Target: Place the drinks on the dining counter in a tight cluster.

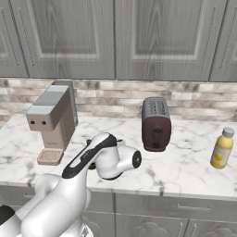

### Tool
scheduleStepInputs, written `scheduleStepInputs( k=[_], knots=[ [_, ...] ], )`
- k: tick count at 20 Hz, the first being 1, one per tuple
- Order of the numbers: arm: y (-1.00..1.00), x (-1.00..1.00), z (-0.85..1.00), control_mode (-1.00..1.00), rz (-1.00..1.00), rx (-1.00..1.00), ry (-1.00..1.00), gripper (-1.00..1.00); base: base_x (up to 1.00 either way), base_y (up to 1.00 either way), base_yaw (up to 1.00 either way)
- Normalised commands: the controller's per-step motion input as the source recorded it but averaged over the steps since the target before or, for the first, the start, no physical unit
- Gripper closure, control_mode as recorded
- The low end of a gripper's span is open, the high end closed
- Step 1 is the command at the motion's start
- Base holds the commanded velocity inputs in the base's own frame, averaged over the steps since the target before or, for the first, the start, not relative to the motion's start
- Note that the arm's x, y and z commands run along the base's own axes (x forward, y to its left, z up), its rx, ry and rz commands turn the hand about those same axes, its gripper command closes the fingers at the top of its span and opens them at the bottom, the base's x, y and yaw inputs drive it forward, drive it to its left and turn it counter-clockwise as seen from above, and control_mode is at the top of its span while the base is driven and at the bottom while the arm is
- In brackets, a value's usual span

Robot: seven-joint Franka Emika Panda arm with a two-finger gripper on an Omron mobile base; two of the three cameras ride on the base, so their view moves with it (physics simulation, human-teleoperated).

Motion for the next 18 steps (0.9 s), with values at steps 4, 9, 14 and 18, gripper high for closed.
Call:
scheduleStepInputs(
  k=[4,9,14,18],
  knots=[
    [0.00,0.00,-0.16,-1.00,0.00,0.00,0.00,-1.00,0.00,0.00,0.00],
    [0.07,0.00,-0.17,-1.00,0.00,0.00,0.00,-1.00,0.00,0.00,0.00],
    [0.04,0.07,-0.01,-1.00,0.00,0.00,0.00,-1.00,0.00,0.00,0.00],
    [0.08,0.14,0.00,-1.00,0.00,0.00,0.00,-1.00,0.00,0.00,0.00]
  ],
)
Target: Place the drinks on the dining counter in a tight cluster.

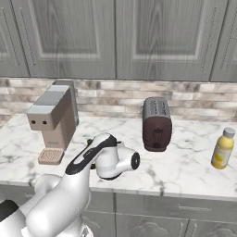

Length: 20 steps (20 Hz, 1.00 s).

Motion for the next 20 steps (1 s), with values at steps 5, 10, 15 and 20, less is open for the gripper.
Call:
scheduleStepInputs(
  k=[5,10,15,20],
  knots=[
    [0.07,0.03,-0.01,-1.00,0.00,0.00,0.00,-1.00,0.00,0.00,0.00],
    [0.09,0.01,-0.04,-1.00,0.00,0.00,0.00,-1.00,0.00,0.00,0.00],
    [0.07,0.07,-0.02,-1.00,0.00,0.00,0.00,-1.00,0.00,0.00,0.00],
    [0.03,0.06,-0.06,-1.00,0.00,0.00,0.00,-1.00,0.00,0.00,0.00]
  ],
)
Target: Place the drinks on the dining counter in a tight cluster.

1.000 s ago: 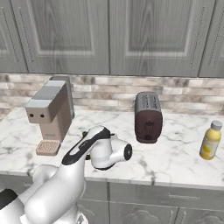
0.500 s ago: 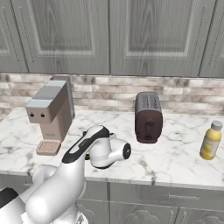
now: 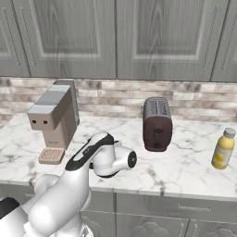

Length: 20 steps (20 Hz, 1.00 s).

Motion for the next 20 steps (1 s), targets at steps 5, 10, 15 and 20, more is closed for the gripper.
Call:
scheduleStepInputs(
  k=[5,10,15,20],
  knots=[
    [0.06,0.07,-0.06,-1.00,0.00,0.00,0.00,-1.00,0.00,0.00,0.00],
    [0.02,0.15,0.00,-1.00,0.00,0.00,0.00,-1.00,0.00,0.00,0.00],
    [0.02,0.13,0.00,-1.00,0.00,0.00,0.01,-1.00,0.00,0.00,0.00],
    [0.04,0.00,0.00,-1.00,0.00,0.00,0.01,-1.00,0.00,0.00,0.00]
  ],
)
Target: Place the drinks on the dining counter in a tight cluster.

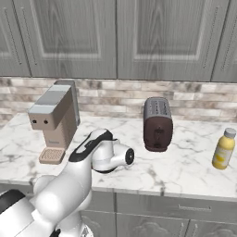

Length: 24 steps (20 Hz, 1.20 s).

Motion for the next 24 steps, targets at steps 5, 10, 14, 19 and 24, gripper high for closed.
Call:
scheduleStepInputs(
  k=[5,10,14,19,24],
  knots=[
    [0.00,0.00,0.00,-1.00,0.00,0.00,0.00,-1.00,0.00,0.00,0.00],
    [0.00,0.00,0.00,-1.00,0.00,0.00,0.00,1.00,0.00,0.00,0.00],
    [0.00,0.00,0.00,-1.00,0.00,0.00,0.00,1.00,0.00,0.00,0.00],
    [0.00,0.00,0.00,-1.00,0.00,0.00,0.00,1.00,0.00,0.00,0.00],
    [0.00,-0.16,0.06,-1.00,0.00,0.00,-0.03,1.00,0.00,0.00,0.00]
  ],
)
